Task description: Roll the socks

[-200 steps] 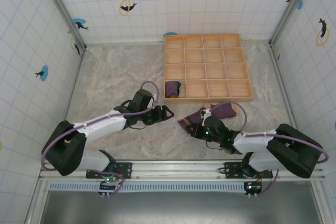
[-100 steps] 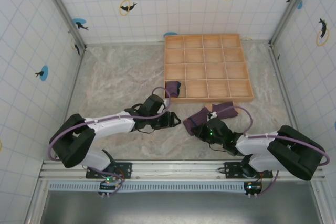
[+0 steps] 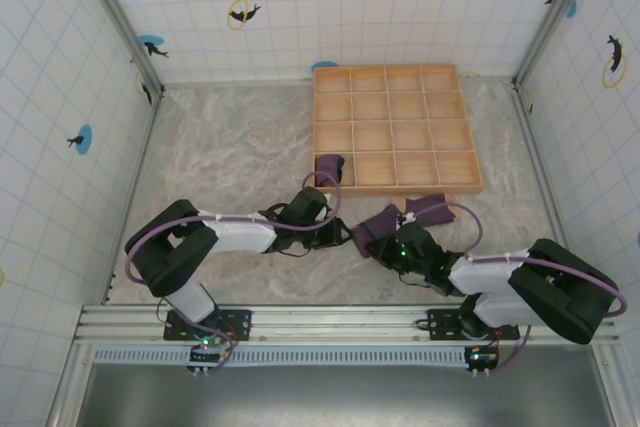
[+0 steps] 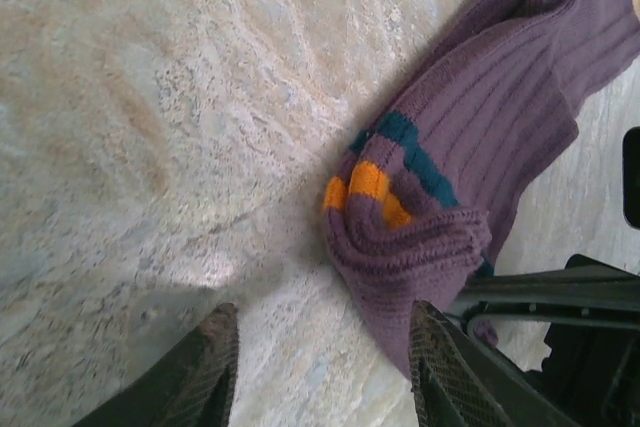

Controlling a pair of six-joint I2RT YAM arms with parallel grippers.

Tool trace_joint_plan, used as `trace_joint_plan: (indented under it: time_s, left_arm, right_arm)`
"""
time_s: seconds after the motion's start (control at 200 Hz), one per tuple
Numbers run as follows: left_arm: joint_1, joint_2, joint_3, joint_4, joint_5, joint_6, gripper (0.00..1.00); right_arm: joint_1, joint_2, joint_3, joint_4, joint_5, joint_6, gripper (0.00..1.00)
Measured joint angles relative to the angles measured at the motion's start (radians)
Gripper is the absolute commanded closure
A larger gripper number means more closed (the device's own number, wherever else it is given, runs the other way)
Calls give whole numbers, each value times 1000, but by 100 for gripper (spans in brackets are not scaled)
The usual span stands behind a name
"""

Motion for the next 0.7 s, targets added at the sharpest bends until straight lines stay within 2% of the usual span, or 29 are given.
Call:
trace_joint_plan:
  time_s: [0.205,0.701]
  left_arm:
    - [-17,52,18,84,-3,-6,54]
    - [-31,112,45,134,-16,-51,73]
  right_arm:
    - [-2,11,1,11,-2,4,100]
    - [-14,19,2,22,-18,10,100]
